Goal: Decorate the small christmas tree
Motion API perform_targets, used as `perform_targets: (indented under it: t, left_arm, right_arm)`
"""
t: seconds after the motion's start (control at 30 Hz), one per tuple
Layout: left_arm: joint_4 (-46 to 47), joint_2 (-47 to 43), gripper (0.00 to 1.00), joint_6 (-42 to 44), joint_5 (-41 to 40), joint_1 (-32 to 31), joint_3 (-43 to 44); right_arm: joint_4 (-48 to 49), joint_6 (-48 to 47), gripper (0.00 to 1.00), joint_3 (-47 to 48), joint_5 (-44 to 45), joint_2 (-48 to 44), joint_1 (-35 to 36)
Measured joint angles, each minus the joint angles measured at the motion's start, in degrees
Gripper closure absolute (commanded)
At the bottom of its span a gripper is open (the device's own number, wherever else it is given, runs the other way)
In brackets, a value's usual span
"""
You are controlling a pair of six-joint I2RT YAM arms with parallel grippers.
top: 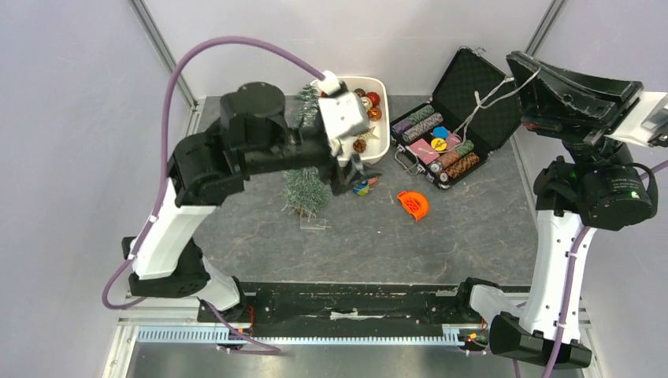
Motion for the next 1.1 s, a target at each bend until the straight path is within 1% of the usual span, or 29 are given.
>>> perform_targets:
  t: [0.03,0.13,0.23,0.4,0.5,0.6,0.77,0.97,1.1]
  left_arm:
    - [0.9,0.9,0.18,1.7,-2.4,-3.5,1.6]
    - [4.2,2.7,0.17,6.2,-7.9,-11.4,3.2]
    - [8.1,6.4,0.18,8.6,-11.5,-15.0,5.7]
    - [13.9,15.5,0.18,9.8,-15.9,-15.4,13.4]
    - [16.5,19.3,0.24,11.2,-18.1,-16.1,16.1]
    - [17.9,21.0,0.27,11.8,-20.4,-17.0,16.5]
    - [21.0,22.6,0.33,13.9,-26.4,-17.6,16.8]
    - [24.8,22.8,0.40,17.9,-33.0,-17.6,17.1]
    - [26.6,22.8,0.46,19.9,-35.4,-17.6,17.0]
  right_arm:
    - [-0.1,-0.3,1.00,-1.2,-0.1,-0.4,0.0]
    - [-0.2,-1.2,1.00,-5.0,-0.3,-1.7,0.5]
    - [-0.6,-2.8,1.00,-8.7,-0.9,-2.7,2.4]
    - [-8.6,-11.2,1.00,-12.2,-1.3,-4.2,7.9]
    - [-12.2,-14.3,1.00,-13.0,-1.6,-4.2,9.4]
    - [-14.5,-16.3,1.00,-14.6,-1.9,-4.7,9.9]
    - [-17.7,-19.5,1.00,-16.8,-2.8,-6.4,11.3]
    - [-18.6,-20.6,1.00,-16.9,-4.1,-6.9,12.5]
    - [-19.1,-20.8,1.00,-17.0,-4.6,-7.0,12.9]
